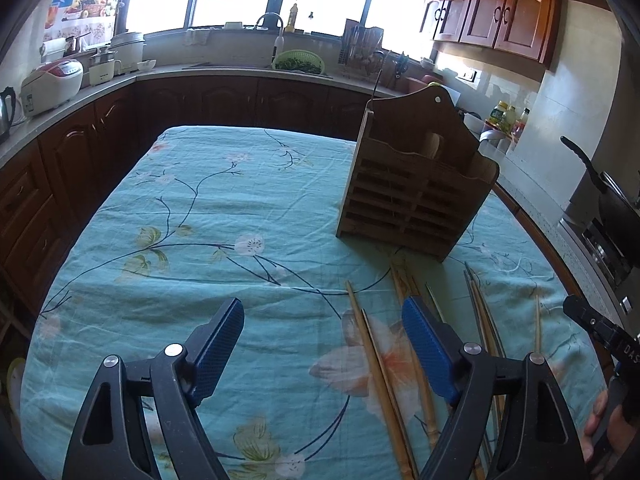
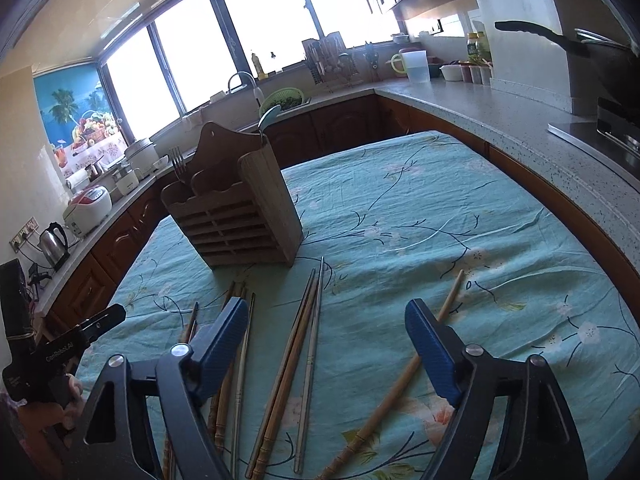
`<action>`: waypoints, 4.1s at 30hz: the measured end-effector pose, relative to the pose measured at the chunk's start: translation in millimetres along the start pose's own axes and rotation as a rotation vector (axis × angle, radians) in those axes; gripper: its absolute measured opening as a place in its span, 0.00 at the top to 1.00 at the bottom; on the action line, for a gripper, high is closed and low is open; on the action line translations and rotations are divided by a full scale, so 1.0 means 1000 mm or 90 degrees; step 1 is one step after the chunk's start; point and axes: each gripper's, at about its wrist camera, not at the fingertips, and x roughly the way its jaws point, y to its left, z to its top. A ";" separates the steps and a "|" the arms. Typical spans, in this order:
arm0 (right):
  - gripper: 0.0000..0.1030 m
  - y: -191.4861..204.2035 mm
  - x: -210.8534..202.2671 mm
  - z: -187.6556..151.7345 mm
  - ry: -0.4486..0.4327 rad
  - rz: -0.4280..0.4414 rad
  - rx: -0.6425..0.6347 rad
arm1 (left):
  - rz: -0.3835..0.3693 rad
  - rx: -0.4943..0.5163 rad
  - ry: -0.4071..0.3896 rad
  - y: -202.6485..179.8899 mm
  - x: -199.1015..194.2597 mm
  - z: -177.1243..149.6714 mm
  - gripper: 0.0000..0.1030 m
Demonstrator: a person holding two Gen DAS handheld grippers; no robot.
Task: Organize utensils
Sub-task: 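Move both tools back down to the chopsticks on the table, then grasp a wooden chopstick with the left tool while the right tool grasps chopsticks, then lift the chopsticks and carry them above the wooden holder with both tools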
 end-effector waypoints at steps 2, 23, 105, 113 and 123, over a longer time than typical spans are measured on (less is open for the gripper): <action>0.40 0.000 0.009 0.002 0.015 -0.004 -0.001 | -0.002 -0.002 0.015 0.001 0.007 0.003 0.29; 0.93 0.010 0.099 0.005 0.176 -0.044 -0.071 | -0.008 0.048 0.152 -0.019 0.118 0.027 0.70; 0.96 0.069 -0.056 0.150 -0.170 0.115 -0.052 | -0.137 0.036 -0.257 0.009 -0.076 0.103 0.98; 0.96 0.077 -0.041 0.197 -0.236 0.099 -0.048 | -0.123 0.000 -0.343 -0.001 -0.050 0.142 0.98; 0.96 0.069 0.020 0.187 -0.221 0.060 -0.037 | -0.092 -0.062 -0.352 -0.009 0.047 0.128 0.98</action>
